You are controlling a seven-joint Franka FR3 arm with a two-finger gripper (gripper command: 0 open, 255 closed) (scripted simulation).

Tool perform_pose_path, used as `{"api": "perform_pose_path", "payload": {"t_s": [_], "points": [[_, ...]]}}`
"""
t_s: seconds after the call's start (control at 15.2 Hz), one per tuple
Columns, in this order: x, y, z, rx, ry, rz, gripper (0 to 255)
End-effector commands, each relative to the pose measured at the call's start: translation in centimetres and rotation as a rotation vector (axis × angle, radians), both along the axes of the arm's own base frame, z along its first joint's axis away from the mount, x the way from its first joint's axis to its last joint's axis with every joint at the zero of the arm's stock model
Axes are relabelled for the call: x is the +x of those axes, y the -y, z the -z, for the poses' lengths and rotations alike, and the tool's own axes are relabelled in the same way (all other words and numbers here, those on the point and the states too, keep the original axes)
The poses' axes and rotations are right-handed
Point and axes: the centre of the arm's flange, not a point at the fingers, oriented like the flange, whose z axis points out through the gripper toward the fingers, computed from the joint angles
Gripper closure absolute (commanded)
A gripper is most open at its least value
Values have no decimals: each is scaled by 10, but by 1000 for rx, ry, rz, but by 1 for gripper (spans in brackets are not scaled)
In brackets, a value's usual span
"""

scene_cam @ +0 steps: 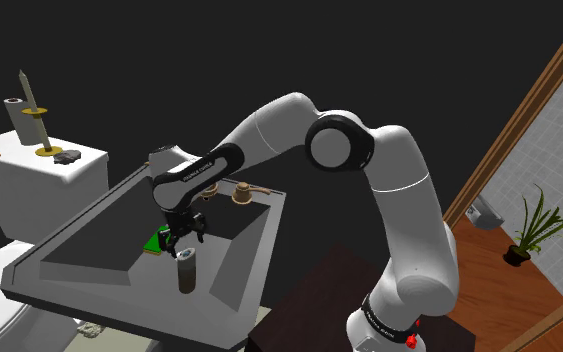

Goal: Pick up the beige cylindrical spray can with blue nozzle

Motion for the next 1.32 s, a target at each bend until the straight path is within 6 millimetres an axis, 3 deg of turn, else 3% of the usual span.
{"api": "perform_pose_path", "payload": {"t_s": [0.0,0.46,0.53,1.12,1.25], "points": [[4,-1,15,-1,-2,0,0],[4,-1,44,-1,-2,0,0],[4,-2,45,-1,-2,0,255],[4,-1,44,-1,-2,0,255],[4,-1,34,-1,-2,0,255]]}}
